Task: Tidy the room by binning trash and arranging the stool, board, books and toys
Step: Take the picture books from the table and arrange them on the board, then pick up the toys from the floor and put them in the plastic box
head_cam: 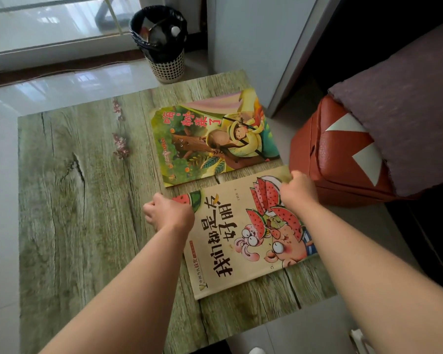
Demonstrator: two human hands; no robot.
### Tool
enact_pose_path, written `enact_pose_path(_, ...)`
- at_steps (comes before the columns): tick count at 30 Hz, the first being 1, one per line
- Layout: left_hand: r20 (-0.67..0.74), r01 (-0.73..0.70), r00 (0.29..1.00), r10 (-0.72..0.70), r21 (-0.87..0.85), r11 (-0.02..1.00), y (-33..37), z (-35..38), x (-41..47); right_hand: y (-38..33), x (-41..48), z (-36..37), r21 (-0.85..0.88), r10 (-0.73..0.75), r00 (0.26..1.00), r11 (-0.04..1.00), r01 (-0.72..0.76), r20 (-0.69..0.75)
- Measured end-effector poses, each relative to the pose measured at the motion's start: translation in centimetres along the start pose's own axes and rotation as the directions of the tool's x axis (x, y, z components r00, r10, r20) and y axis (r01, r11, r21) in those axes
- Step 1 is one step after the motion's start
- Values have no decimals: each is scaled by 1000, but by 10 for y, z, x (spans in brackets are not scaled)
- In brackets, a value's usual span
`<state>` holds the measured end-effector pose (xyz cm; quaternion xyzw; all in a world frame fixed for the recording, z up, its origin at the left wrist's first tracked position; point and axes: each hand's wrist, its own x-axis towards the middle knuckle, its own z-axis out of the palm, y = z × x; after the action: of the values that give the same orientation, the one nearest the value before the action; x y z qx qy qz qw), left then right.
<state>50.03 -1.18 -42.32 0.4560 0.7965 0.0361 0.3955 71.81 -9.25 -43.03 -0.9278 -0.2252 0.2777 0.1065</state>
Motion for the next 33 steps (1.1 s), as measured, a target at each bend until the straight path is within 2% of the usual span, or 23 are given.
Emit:
enact_pose_path(6,-7,8,1000,-8,60,998,4,8,-3,-2,-4,9,33,-5,1000,999,4,27)
enact_pose_path(10,-45,18,999,-14,74,997,7,11,-10,7,-8,8,119,-22,999,993,16,49)
enact_pose_path(13,-81,-78,993,86,96,992,22,21,-23,24,-7,-13,164,-9,999,987,3,40)
enact_pose_path(15,-69,-215,973,218,46,975,44,36,-40,46,2,-36,167,14,1000,986,-12,-11)
enact_pose_path(18,-14,-382,924,382,-101,919,78,65,-68,82,20,-67,194,76,995,979,-62,-66)
enact_pose_path(22,107,-434,876,470,-248,866,115,116,-112,142,47,-102,294,201,974,942,-163,-103)
enact_pose_path(27,219,-408,866,449,-211,889,156,217,-170,233,94,-146,400,333,938,876,-270,-96)
enact_pose_path(33,328,-409,838,437,-155,899,181,302,-198,299,130,-164,391,319,940,886,-252,-118)
